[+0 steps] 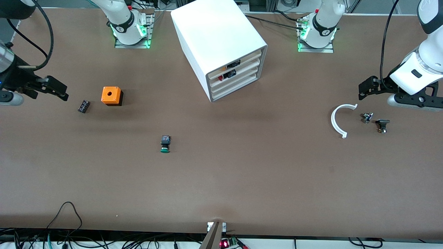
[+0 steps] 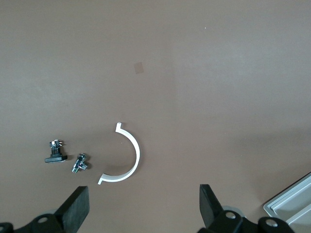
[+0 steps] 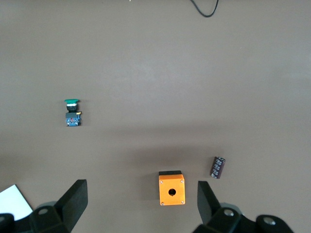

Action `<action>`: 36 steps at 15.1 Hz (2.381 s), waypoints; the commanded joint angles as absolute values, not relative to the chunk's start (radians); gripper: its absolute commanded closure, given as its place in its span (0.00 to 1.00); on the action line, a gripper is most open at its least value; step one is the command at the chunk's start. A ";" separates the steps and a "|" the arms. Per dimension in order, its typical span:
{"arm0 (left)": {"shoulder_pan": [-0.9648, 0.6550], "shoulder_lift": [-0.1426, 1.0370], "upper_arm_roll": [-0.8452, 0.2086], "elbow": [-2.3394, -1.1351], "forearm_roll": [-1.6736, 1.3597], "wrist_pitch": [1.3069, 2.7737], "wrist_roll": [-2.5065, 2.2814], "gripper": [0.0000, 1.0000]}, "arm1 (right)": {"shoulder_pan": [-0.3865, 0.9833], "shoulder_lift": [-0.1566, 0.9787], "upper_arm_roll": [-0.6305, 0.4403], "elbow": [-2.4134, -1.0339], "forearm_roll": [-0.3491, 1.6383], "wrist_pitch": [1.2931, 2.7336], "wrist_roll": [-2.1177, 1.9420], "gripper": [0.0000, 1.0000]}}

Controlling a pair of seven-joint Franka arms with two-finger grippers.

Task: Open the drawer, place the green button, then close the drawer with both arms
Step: 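Reach the right gripper to the green button while the left gripper approaches the cabinet, then grasp the green button with the right gripper while the left gripper grasps the drawer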

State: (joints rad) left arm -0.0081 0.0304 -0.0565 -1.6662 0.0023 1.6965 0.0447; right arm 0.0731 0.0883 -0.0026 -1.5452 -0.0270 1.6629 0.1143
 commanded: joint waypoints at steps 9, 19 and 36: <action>-0.017 0.029 -0.054 -1.634 -0.159 1.413 0.051 0.00 | 0.189 0.303 0.002 -1.572 0.083 1.807 0.124 0.00; -0.015 0.178 -0.054 -1.654 -0.575 1.270 0.202 0.00 | 0.317 0.555 0.002 -1.575 0.084 2.086 0.255 0.00; -0.018 0.391 -0.210 -2.144 -1.179 1.813 0.997 0.03 | 0.377 0.727 0.002 -1.628 0.084 2.295 0.302 0.11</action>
State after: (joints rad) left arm -0.0204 0.3553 -0.1674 -2.1052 -1.1109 1.7496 0.8999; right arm 0.3695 0.7316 0.0056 -1.6125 0.0722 2.2749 0.2913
